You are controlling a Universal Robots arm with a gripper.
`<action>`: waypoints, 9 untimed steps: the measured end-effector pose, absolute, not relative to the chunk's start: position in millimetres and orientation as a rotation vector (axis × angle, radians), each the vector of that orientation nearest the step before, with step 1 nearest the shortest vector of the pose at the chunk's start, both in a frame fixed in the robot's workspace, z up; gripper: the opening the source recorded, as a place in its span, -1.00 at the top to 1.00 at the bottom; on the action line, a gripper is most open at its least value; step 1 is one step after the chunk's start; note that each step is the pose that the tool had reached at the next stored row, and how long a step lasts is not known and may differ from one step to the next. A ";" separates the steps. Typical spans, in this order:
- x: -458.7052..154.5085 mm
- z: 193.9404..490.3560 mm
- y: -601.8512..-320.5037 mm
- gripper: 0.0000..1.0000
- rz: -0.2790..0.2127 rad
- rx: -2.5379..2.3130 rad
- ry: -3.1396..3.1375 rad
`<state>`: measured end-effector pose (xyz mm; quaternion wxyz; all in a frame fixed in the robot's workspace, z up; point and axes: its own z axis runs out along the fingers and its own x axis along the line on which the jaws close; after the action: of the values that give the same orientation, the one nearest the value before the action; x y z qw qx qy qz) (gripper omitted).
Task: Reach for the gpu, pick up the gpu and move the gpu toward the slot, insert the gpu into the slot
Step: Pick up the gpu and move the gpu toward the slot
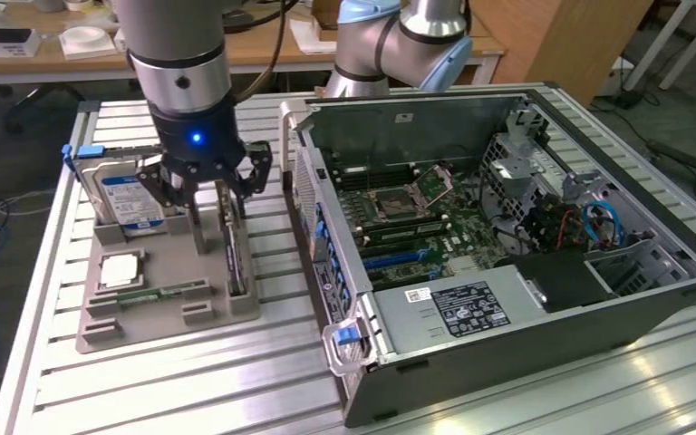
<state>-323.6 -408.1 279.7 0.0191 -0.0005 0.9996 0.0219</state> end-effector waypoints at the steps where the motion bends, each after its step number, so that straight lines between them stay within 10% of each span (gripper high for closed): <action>1: -323.6 278.0 -409.3 -0.18 0.068 -0.001 3.103; 9: -323.7 263.5 -411.6 -0.18 0.066 0.043 3.101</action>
<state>-323.7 -411.6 263.5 0.0197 0.0138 0.9995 0.0214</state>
